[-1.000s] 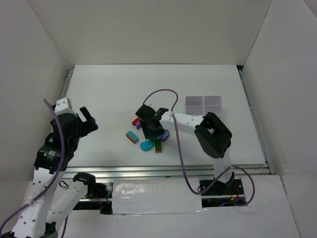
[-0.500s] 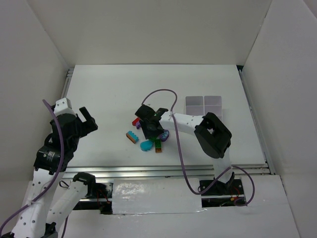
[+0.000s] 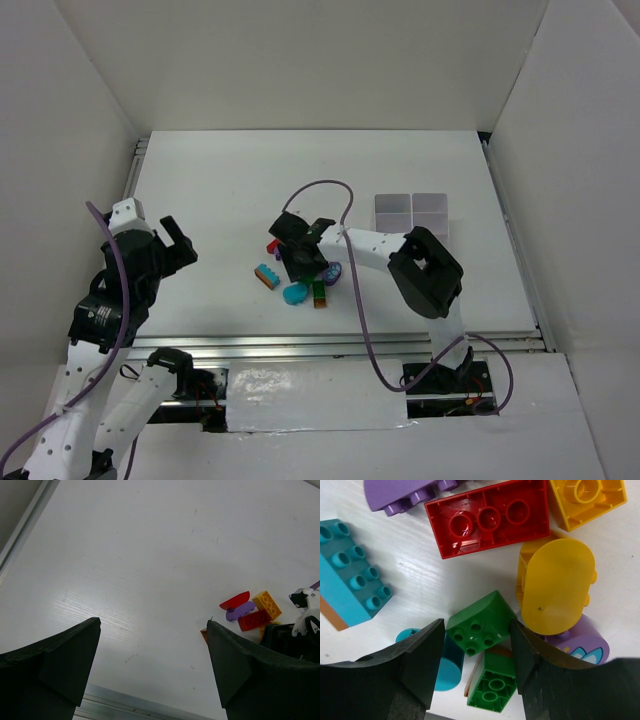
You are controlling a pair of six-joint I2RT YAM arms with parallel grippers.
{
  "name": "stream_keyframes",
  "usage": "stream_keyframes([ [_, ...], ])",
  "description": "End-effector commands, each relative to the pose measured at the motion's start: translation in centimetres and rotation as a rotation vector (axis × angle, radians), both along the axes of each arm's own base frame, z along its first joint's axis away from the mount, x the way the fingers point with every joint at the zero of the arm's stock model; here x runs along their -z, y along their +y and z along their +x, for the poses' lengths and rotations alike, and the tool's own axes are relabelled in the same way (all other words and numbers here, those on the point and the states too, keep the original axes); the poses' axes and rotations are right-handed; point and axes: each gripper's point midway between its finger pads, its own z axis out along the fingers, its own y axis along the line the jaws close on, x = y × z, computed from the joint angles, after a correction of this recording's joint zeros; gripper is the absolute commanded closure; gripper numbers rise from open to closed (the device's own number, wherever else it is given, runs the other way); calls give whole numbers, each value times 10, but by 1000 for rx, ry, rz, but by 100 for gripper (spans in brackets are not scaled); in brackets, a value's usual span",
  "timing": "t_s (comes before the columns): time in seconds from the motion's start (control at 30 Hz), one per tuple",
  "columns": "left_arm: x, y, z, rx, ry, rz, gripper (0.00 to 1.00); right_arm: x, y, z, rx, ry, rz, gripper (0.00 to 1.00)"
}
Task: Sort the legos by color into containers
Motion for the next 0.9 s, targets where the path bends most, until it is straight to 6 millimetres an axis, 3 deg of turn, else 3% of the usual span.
stream_keyframes([
  [0.0, -10, 1, 5, 0, -44, 2, 1, 39, -9, -26, -21, 111, -86, 38],
  [0.13, -10, 0, 4, 2, -44, 1, 0, 41, -13, -25, -17, 96, -109, 32],
  [0.53, -9, 0, 5, 4, -40, 3, 0, 30, -14, -20, -30, 64, -103, 36],
  [0.67, -10, 0, 5, 3, -43, 1, 1, 25, -15, -23, -60, 69, -96, 24],
  [0.87, -9, -1, 6, 10, -40, 1, 0, 23, -19, -28, -118, 77, -99, 26],
])
